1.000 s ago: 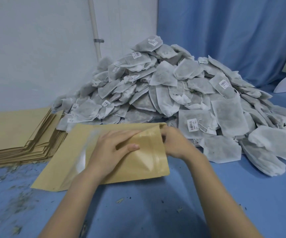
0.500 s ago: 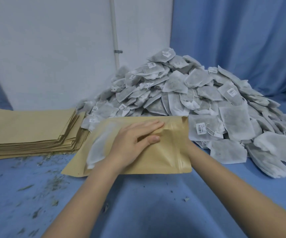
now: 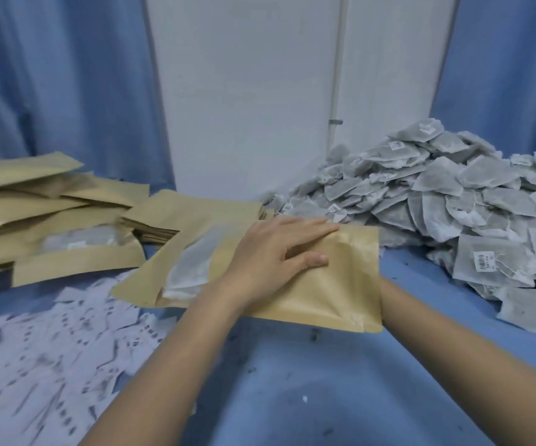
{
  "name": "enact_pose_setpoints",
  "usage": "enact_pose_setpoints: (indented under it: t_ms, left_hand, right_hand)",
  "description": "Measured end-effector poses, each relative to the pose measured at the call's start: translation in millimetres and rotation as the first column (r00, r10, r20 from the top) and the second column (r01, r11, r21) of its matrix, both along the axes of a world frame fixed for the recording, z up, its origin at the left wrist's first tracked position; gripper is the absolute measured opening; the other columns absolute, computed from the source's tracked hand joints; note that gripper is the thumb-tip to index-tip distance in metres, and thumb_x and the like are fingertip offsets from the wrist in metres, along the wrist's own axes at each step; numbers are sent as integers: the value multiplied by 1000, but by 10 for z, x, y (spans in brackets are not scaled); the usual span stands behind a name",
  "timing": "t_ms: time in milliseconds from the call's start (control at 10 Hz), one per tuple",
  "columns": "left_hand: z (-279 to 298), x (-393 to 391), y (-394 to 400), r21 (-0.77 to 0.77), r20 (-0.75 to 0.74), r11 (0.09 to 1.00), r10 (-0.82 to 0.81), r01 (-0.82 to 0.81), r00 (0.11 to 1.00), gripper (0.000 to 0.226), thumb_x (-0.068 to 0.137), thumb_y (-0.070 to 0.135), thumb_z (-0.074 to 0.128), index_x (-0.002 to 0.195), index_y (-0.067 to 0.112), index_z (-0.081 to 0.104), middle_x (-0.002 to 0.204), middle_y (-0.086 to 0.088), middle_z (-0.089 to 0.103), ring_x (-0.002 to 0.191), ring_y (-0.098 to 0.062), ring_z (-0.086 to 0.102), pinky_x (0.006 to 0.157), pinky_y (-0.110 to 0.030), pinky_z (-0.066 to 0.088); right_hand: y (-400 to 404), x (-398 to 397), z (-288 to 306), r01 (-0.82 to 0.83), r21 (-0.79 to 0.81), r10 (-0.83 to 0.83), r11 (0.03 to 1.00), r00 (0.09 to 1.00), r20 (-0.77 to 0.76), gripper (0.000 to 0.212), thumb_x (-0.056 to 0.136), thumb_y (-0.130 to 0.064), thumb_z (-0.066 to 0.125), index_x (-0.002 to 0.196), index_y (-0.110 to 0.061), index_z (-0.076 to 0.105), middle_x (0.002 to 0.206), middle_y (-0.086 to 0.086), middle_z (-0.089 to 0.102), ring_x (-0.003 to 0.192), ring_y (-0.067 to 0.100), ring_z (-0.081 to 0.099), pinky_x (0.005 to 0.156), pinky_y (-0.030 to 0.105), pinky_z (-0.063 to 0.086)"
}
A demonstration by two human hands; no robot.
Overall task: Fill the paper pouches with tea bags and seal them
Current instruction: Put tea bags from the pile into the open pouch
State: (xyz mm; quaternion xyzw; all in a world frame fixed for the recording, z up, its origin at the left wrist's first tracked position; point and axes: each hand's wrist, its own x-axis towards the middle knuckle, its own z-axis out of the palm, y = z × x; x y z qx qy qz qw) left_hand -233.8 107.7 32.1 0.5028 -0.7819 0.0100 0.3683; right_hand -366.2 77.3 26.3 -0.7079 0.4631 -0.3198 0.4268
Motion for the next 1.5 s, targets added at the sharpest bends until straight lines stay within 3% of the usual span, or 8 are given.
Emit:
enact_pose_setpoints:
  t_ms: [100, 200, 300, 400, 600, 900, 1100, 1500]
  left_hand:
    - [-21, 506, 319, 20, -25, 995, 102, -101, 995, 44, 87, 37, 64, 129, 43, 52, 138, 23, 47, 130, -5, 39, 110, -38, 28]
    - [-120, 1006, 640, 31, -126, 987, 161, -158, 979, 44, 86, 32, 66, 127, 40, 55, 137, 21, 49, 130, -1, 38, 111, -40, 28]
    - [-250, 1446, 892, 17, -179, 973, 231, -232, 956, 42, 85, 31, 65, 126, 37, 57, 135, 19, 52, 130, 0, 39, 110, -42, 30]
    - [-373, 1819, 1058, 34, -182, 950, 310, -309, 933, 44, 85, 38, 60, 129, 37, 55, 135, 20, 51, 133, -4, 38, 111, -43, 28]
    - [-573, 2352, 1175, 129, -286, 939, 342, -318, 895, 42, 85, 31, 62, 126, 40, 57, 129, 24, 55, 128, 1, 41, 111, -36, 31]
    - [-716, 2749, 1103, 133, -318, 876, 481, -464, 817, 40, 82, 42, 58, 120, 51, 53, 118, 35, 55, 115, 6, 48, 95, -23, 36]
    - [-754, 2726, 1048, 96, -291, 891, 452, -445, 843, 36, 80, 43, 56, 115, 52, 54, 112, 38, 54, 107, 21, 45, 94, -8, 32]
    - [-724, 2734, 1112, 142, -354, 893, 449, -427, 821, 37, 85, 25, 66, 109, 52, 59, 105, 47, 55, 106, 22, 46, 85, 3, 29]
  right_hand:
    - [299, 532, -209, -70, -11, 68, 997, 987, -145, 94, 28, -68, 18, 113, -31, 34, 117, -13, 44, 61, -32, 37, 65, -4, 38]
    - [378, 1053, -211, -78, -191, -35, 978, 850, -525, 98, 56, -48, -46, 62, -58, 51, 100, -51, 44, 59, -35, 38, 57, -3, 28]
    - [596, 2111, -600, -203, -507, -401, 838, 402, -823, 60, 86, 27, -8, 125, 4, 32, 126, -29, 46, 105, -17, 52, 82, 8, 43]
    - [391, 2197, -670, -359, -112, 292, 926, 874, -387, 26, 97, 3, 38, 116, -13, 46, 92, -19, 48, 63, -20, 54, 62, 4, 46]
    - [460, 3086, -648, -312, 105, 329, 944, 912, -244, 39, 95, 15, 26, 133, 12, 34, 137, 22, 42, 128, 26, 43, 97, 27, 39]
    - [-185, 2255, -925, -429, -216, 355, 877, 881, -312, 12, 86, -17, 57, 85, -24, 67, 85, -7, 65, 81, 9, 59, 61, 3, 38]
    - [-155, 2077, -982, -624, -79, 455, 777, 645, -614, 70, 65, -56, 76, 123, -21, 57, 106, -7, 48, 92, 4, 51, 72, 13, 34]
    - [-286, 2025, -633, -423, 45, 364, 905, 716, -596, 41, 91, -28, 56, 55, -14, 44, 50, -2, 40, 44, 10, 36, 45, 22, 24]
